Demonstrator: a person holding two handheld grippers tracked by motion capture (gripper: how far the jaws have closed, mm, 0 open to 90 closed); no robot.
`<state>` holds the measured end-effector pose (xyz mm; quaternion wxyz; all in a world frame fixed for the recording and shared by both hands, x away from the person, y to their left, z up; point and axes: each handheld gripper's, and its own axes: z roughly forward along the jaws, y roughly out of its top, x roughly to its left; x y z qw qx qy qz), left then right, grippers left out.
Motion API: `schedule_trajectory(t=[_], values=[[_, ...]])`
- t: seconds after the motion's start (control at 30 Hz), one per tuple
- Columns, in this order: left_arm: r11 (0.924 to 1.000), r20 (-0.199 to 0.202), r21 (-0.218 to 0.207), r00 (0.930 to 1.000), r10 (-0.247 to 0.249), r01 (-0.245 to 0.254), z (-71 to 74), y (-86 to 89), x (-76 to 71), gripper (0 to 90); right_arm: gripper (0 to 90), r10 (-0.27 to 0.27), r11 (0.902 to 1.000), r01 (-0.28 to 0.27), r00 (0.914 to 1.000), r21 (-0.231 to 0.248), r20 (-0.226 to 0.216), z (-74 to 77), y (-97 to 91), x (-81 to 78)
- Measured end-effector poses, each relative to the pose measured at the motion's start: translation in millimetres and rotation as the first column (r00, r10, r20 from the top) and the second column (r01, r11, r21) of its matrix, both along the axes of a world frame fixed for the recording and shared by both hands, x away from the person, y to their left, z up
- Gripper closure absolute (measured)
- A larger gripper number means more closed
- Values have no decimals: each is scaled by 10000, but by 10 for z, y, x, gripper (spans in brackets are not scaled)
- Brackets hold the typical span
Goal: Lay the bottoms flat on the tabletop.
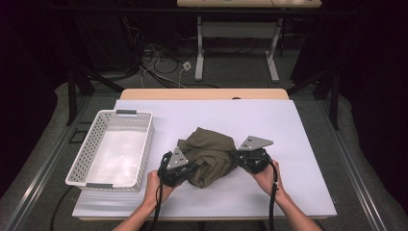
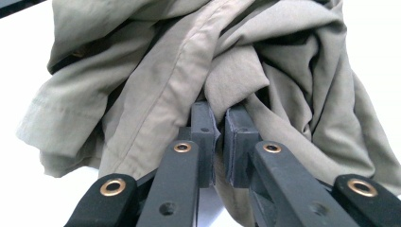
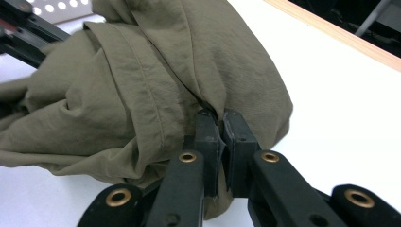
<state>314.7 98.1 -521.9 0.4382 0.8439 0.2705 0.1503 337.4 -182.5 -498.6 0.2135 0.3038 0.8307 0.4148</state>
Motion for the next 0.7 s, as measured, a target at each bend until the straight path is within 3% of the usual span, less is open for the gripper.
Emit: schedule_trajectory(t=[0.3, 0.43, 0.47, 0.53, 0.6, 0.7], values=[[9999, -108, 166, 9999, -18, 20, 52, 42, -63, 848, 866, -401, 9985, 390, 9987, -375, -311, -45, -120, 71], [9989, -299, 367, 9992, -266, 277, 30, 46, -44, 839, 860, -462, 9980, 426, 9960, -470, -765, -112, -122, 106], [9990, -191, 357, 9995, -262, 269, 27, 40, -40, 825, 860, -442, 9979, 402, 9957, -504, -814, -117, -112, 106], [9981, -86, 590, 9998, -177, 181, 44, 25, -36, 694, 858, -399, 9982, 361, 9959, -473, -809, -116, -92, 102], [9993, 93, 327, 9998, 172, -175, 55, 5, -35, 495, 848, -377, 9988, 355, 9970, -338, -680, -113, -75, 97], [9997, 157, 48, 9995, 258, -258, 82, -18, -21, 338, 825, -259, 9991, 236, 9977, -363, -619, -91, -39, 74]])
